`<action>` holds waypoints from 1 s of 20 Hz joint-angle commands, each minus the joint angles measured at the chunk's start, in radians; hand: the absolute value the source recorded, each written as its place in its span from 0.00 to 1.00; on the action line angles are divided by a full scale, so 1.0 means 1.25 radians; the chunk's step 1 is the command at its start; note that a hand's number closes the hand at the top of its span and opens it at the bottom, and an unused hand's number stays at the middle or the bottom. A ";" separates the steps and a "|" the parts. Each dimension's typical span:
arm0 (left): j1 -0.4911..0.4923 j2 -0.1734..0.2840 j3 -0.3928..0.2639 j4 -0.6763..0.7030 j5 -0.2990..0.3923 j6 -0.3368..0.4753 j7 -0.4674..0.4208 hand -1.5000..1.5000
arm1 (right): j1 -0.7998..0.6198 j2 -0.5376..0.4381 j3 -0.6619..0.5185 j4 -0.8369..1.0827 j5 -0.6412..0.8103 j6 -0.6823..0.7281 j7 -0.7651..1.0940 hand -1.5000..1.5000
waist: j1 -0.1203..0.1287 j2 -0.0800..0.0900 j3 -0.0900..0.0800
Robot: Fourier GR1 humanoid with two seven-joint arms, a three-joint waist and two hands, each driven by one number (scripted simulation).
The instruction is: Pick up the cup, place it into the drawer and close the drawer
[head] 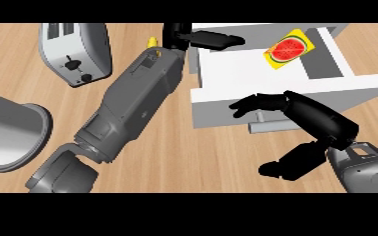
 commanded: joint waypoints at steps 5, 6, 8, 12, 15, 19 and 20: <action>0.044 0.008 0.026 -0.036 0.020 -0.042 -0.022 0.00 | 0.031 0.024 0.089 0.249 0.283 -0.133 -0.142 0.00 | 0.077 -0.010 0.000; 0.068 0.016 0.029 -0.034 0.020 -0.060 -0.040 0.00 | -0.004 0.046 0.112 0.289 0.298 -0.135 -0.131 0.00 | 0.082 -0.008 0.000; 0.107 -0.001 0.010 -0.074 0.012 -0.046 -0.053 0.00 | 0.020 0.043 0.146 0.375 0.351 -0.167 -0.216 0.00 | 0.094 -0.012 0.001; 0.177 0.033 0.014 -0.124 0.016 -0.074 -0.063 0.00 | -0.102 0.079 0.121 0.591 0.388 -0.207 -0.248 1.00 | 0.126 -0.011 0.001; 0.192 0.046 0.012 -0.151 0.022 -0.102 -0.031 0.00 | -0.186 0.102 0.081 0.748 0.402 -0.258 -0.307 1.00 | 0.139 -0.006 0.002; 0.218 0.093 0.019 -0.190 0.026 -0.124 -0.020 0.00 | -0.266 0.098 0.007 0.864 0.376 -0.308 -0.410 1.00 | 0.152 -0.001 0.003; 0.230 0.113 0.025 -0.218 0.036 -0.129 0.003 0.00 | -0.282 0.077 -0.005 0.897 0.376 -0.302 -0.429 1.00 | 0.154 -0.006 0.002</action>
